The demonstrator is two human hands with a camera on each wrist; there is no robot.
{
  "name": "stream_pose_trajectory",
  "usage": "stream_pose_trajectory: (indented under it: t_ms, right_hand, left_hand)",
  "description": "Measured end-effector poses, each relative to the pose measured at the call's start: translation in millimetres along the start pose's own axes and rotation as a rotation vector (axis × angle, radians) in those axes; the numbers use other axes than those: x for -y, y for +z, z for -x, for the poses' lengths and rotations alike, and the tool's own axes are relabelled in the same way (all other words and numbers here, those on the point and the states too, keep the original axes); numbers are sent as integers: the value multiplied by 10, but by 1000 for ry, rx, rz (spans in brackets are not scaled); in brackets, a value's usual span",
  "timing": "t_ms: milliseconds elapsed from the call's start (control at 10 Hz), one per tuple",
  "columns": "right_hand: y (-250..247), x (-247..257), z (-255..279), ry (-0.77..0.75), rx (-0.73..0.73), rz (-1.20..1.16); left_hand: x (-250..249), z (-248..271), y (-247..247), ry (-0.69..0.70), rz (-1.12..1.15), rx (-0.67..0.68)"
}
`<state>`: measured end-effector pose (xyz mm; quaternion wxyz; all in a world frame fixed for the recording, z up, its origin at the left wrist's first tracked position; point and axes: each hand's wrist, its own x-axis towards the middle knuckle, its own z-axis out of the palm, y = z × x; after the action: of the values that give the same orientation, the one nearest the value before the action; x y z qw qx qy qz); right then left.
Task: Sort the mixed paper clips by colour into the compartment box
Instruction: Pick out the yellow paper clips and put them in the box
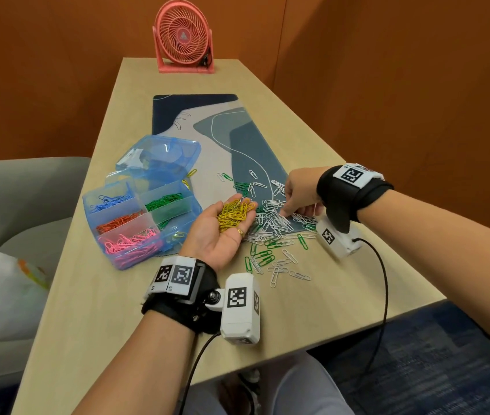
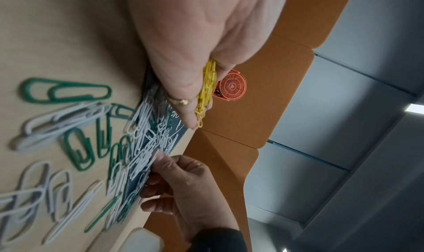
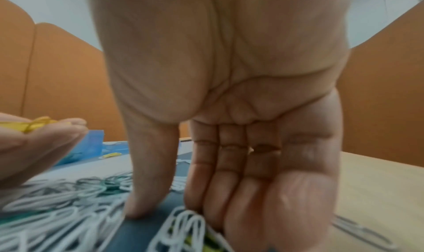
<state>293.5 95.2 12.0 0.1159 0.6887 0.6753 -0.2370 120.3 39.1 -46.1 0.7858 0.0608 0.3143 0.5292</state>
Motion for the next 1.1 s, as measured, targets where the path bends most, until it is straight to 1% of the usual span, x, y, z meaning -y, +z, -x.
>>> stream_pose_trajectory:
  t_ms: [100, 200, 300, 400, 600, 700, 800, 900, 1100]
  right_hand:
    - [-5, 16, -12, 3, -17, -54]
    - [-74, -26, 11, 14, 0, -33]
    - [-115, -63, 37, -2, 51, 54]
    - [-115, -75, 14, -12, 42, 94]
    - [-52, -55, -95, -67, -91, 91]
    - [-47, -70, -137, -56, -137, 55]
    - [-100, -84, -89, -74, -120, 81]
    - [-106, -49, -25, -67, -12, 169]
    - [-52, 66, -59, -31, 17, 290]
  left_hand:
    - [-2, 6, -4, 1, 2, 3]
    - [-2, 9, -9, 5, -6, 3]
    - [-2, 5, -5, 3, -15, 0]
    - [0, -4, -13, 5, -10, -1]
    - [1, 0, -7, 3, 0, -2]
    - [0, 4, -8, 0, 3, -1]
    - [-1, 7, -4, 0, 13, 2]
    - [2, 9, -1, 3, 3, 5]
    - [-1, 3, -14, 10, -8, 8]
